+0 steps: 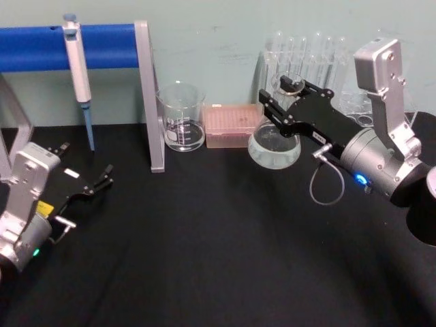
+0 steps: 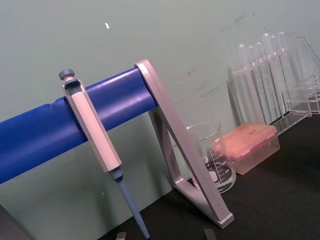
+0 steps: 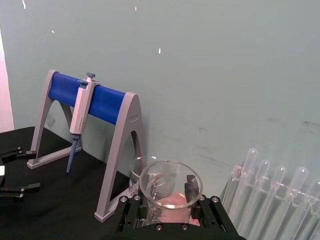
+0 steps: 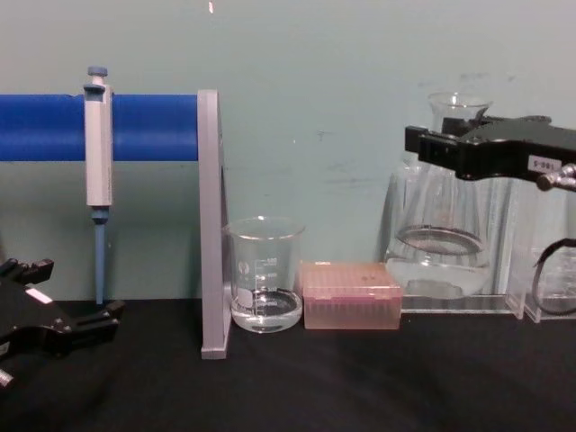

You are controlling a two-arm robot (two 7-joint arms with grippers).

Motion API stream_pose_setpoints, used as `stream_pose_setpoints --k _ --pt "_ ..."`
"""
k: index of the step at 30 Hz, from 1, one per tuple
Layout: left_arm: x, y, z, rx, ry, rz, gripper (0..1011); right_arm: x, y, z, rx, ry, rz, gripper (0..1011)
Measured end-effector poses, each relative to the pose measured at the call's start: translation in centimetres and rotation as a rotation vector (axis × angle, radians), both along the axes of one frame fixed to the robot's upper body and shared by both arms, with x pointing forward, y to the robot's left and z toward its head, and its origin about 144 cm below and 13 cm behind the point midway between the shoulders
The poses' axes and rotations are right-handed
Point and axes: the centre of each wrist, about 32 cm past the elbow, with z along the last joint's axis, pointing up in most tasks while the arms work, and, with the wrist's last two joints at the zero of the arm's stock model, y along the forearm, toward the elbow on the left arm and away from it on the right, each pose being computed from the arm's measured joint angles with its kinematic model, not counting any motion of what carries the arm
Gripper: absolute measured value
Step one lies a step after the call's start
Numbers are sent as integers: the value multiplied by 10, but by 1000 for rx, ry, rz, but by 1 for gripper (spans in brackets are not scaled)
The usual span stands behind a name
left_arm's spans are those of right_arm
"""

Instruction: Grasp the erlenmeyer flask with one hand, shake it three times, then place it back.

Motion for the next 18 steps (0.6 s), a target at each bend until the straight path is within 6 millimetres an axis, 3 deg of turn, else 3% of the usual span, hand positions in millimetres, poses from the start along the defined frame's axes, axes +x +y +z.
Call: stream_pose_setpoints --k 18 --pt "0 0 0 0 0 0 1001 -2 1 -5 -1 15 0 456"
